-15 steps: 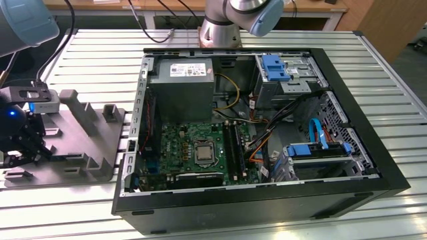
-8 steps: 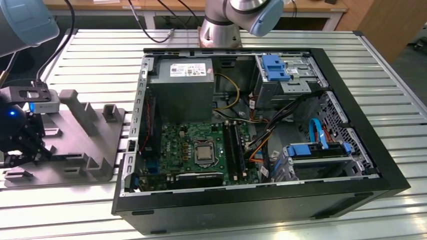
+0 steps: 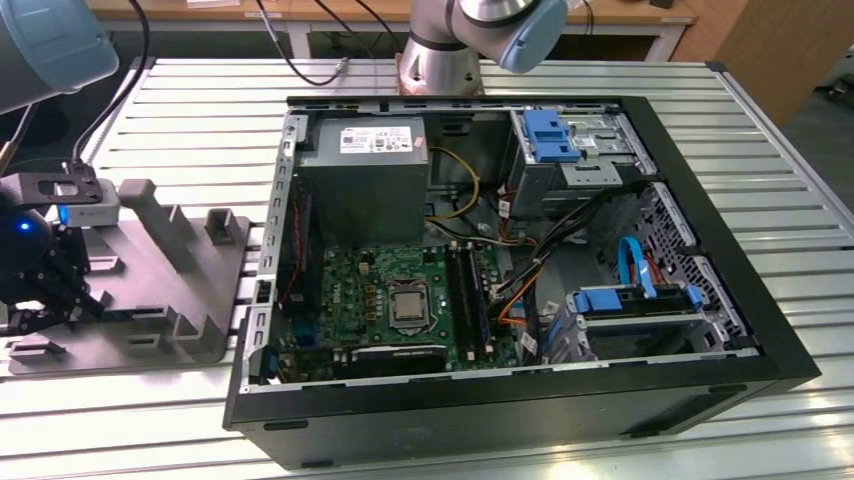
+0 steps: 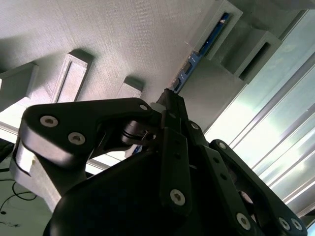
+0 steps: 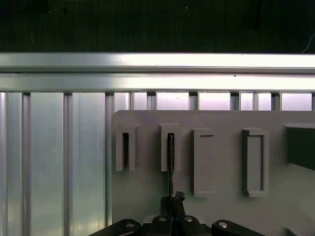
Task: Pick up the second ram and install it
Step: 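Pick up the second ram and move it above second insertion slot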
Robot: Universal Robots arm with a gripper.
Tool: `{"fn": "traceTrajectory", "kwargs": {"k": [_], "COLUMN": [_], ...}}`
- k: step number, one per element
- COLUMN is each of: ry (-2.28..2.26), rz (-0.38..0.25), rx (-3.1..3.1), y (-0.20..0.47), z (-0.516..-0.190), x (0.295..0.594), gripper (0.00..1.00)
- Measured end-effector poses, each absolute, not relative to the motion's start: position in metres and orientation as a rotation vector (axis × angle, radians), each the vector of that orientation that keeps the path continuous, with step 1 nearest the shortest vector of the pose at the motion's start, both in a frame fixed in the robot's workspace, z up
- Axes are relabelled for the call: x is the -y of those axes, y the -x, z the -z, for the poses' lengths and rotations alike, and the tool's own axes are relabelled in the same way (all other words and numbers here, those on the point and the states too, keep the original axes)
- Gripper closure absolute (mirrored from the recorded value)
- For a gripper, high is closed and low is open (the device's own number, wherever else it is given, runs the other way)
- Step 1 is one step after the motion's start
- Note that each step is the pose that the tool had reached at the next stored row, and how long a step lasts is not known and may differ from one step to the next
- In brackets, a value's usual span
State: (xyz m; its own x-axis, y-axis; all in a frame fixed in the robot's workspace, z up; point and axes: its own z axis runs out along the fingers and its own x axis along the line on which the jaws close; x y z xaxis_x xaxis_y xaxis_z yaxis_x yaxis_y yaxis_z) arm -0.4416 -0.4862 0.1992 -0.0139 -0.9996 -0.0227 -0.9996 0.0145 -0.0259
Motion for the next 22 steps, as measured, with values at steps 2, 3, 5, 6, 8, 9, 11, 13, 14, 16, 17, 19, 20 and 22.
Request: {"fn": "traceTrajectory", "kwargs": {"k": [2, 3, 5, 6, 8, 9, 11, 13, 14, 16, 17, 19, 20, 22], "ry": [2.182, 2.182, 2.181, 2.181, 2.182, 2.181, 2.182, 2.181, 2.181, 2.181, 2.182, 2.181, 2.181, 2.181], "rz": [0.004, 0.004, 0.004, 0.004, 0.004, 0.004, 0.004, 0.004, 0.004, 0.004, 0.004, 0.004, 0.004, 0.004], "rx": [-2.213, -2.213, -2.213, -2.213, -2.213, -2.213, -2.213, -2.213, -2.213, -2.213, -2.213, -2.213, -2.213, -2.213], "y": [0.442, 0.442, 0.442, 0.442, 0.442, 0.442, 0.442, 0.442, 0.442, 0.442, 0.442, 0.442, 0.442, 0.442], "z": [-0.199, -0.199, -0.199, -0.200, -0.202, -0.203, -0.206, -0.208, -0.209, -0.212, -0.213, -0.216, -0.217, -0.220], "x": [0.486, 0.486, 0.486, 0.486, 0.486, 0.486, 0.486, 0.486, 0.486, 0.486, 0.486, 0.486, 0.486, 0.486], "gripper": [0.89, 0.89, 0.89, 0.89, 0.89, 0.89, 0.89, 0.89, 0.89, 0.89, 0.89, 0.89, 0.89, 0.89]}}
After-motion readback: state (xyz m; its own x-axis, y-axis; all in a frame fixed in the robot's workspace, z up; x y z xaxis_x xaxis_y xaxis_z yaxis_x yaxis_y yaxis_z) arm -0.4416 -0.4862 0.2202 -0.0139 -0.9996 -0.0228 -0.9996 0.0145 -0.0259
